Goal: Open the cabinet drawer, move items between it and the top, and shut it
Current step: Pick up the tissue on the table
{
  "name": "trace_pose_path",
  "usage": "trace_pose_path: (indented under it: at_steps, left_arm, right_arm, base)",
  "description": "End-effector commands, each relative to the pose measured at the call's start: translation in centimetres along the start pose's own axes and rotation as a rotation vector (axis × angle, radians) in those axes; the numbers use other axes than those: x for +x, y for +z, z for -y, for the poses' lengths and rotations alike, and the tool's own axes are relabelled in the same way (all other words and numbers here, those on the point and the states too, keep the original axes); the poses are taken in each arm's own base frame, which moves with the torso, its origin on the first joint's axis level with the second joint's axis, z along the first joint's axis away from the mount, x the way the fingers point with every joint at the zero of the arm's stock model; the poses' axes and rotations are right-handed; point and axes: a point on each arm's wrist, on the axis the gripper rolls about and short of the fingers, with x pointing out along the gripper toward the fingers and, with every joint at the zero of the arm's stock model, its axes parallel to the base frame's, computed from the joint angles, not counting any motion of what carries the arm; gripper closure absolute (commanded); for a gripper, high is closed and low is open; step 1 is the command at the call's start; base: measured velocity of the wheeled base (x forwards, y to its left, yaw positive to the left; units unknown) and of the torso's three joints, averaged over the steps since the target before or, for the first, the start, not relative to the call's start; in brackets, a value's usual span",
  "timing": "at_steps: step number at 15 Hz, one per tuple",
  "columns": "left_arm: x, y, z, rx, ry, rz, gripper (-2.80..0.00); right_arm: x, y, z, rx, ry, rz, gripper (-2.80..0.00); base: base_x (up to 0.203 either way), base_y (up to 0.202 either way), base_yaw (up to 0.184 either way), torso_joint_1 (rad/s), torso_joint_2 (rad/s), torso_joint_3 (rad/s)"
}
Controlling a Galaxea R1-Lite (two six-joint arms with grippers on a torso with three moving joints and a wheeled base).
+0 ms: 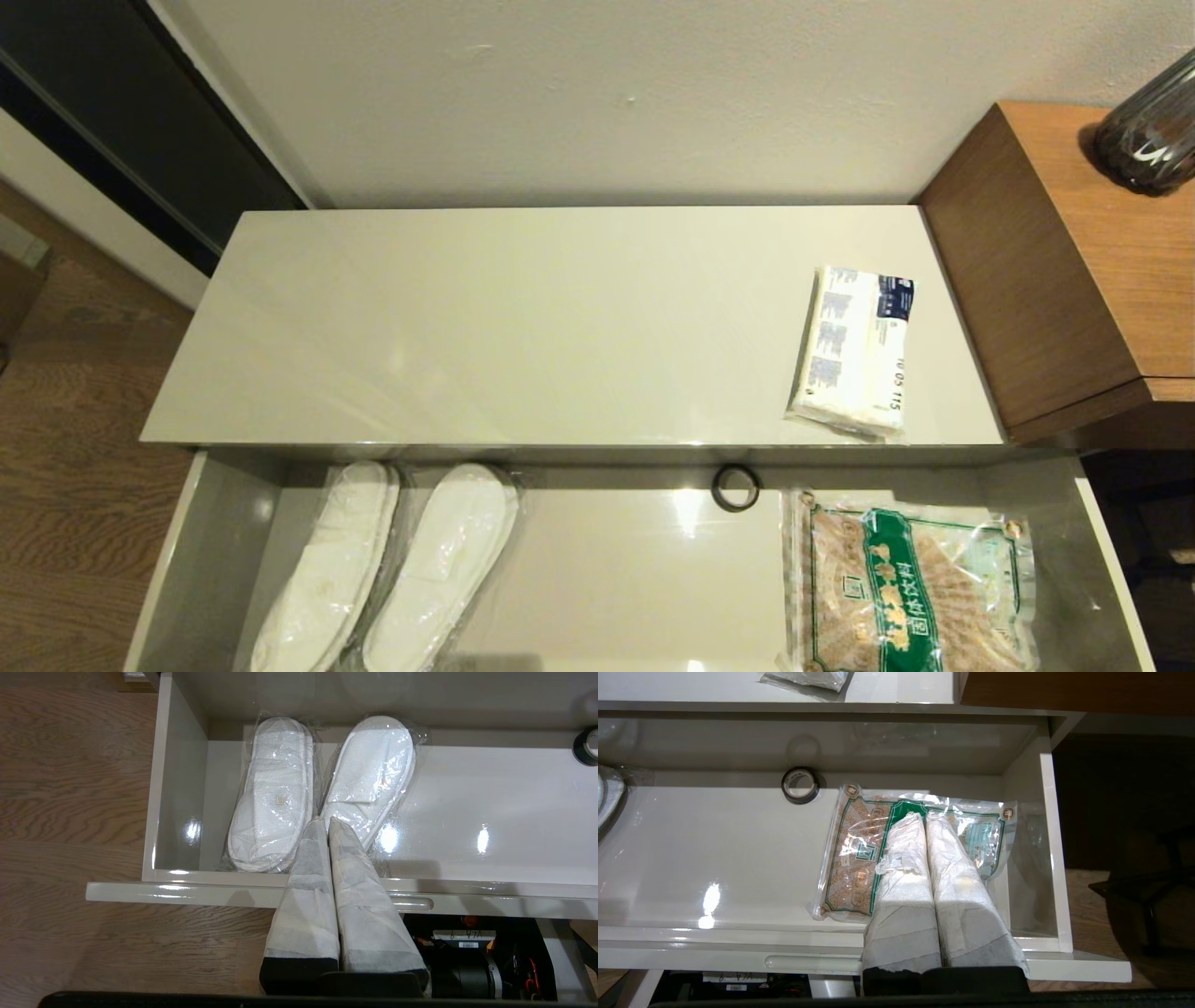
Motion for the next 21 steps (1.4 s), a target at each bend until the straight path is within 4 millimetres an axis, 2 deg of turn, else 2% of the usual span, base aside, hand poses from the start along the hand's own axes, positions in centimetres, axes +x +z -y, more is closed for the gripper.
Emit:
trace_pose_path:
  at_steps: [1,18,20,21]
  left_arm:
    - [0.0,0.0,0.0,0.001,0.0,-0.001,0.0]
    - [0.0,0.0,0.0,0.0,0.0,-0.002,0.0]
    - [0.0,0.0,0.0,0.001,-0.001,-0.001,0.0]
    - [0.0,0.0,0.0,0.002,0.0,-0.001,0.0]
  right_arm:
    - [0.0,0.0,0.0,-0.003,0.001,-0.002,0.0]
    - [0.0,0.0,0.0,-0.033,0.001,0.005,0.0]
    - [-0.1,0.7,0.0,-0.037,-0.006,0.049,0.0]
    - [-0.6,1.9,0.1,-0.038,-0.009,0.076,0.0]
  base:
    - [0.0,0.0,0.0,0.0,0.0,0.0]
    - [0.0,0.0,0.0,0.0,0.0,0.0]
    - [0.0,0.0,0.0,0.0,0.0,0.0]
    - [0.0,0.0,0.0,0.0,0.0,0.0]
